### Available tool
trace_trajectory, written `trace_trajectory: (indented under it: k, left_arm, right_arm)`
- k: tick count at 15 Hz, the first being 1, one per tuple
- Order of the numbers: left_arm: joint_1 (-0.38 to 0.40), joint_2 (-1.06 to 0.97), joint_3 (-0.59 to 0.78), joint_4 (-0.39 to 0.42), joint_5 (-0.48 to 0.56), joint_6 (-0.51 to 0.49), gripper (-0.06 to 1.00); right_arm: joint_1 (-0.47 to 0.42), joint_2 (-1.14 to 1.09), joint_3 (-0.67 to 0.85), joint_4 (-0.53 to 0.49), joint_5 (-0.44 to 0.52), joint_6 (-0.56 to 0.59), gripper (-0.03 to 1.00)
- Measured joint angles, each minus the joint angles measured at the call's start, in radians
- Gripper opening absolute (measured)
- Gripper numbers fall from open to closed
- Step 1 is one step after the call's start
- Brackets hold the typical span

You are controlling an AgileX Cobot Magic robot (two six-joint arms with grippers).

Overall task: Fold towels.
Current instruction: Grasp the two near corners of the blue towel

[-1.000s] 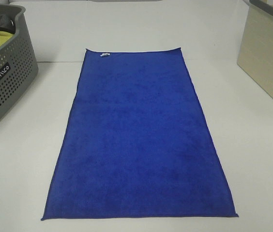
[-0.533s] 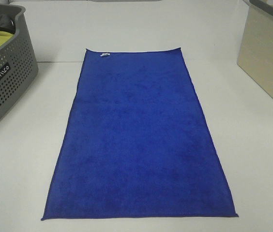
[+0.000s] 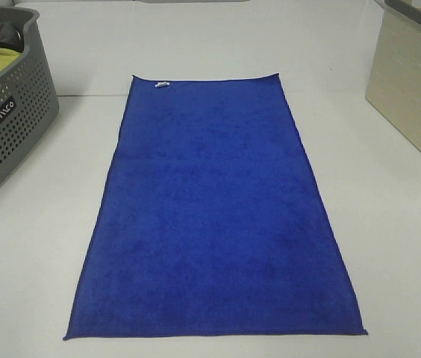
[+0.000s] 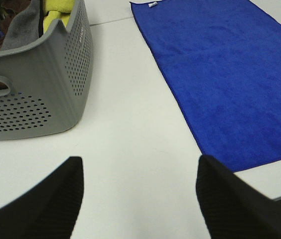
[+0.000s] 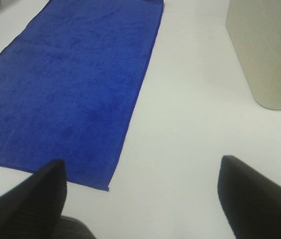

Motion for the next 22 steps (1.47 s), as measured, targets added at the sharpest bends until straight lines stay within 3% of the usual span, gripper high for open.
trace_trajectory:
  k: [8, 12, 15, 18, 22]
  left_arm:
    - [0.0, 0.0, -0.003, -0.001, -0.018, -0.016, 0.63]
    - [0.0, 0.062, -0.013, -0.008, -0.184, -0.155, 0.63]
    - [0.0, 0.186, -0.013, -0.112, -0.286, -0.185, 0.63]
    - [0.0, 0.357, -0.013, -0.271, -0.303, -0.177, 0.63]
    - [0.0, 0.639, -0.013, -0.437, -0.32, -0.029, 0.63]
  right_arm:
    - [0.0, 0.0, 0.0, 0.0, -0.008, 0.003, 0.78]
    - [0.0, 0.079, -0.008, -0.001, -0.112, 0.102, 0.77]
    - [0.0, 0.246, -0.008, 0.001, -0.135, 0.174, 0.77]
    - [0.0, 0.443, -0.008, 0.046, -0.147, 0.185, 0.76]
    - [-0.001, 0.733, -0.008, 0.132, -0.199, 0.184, 0.76]
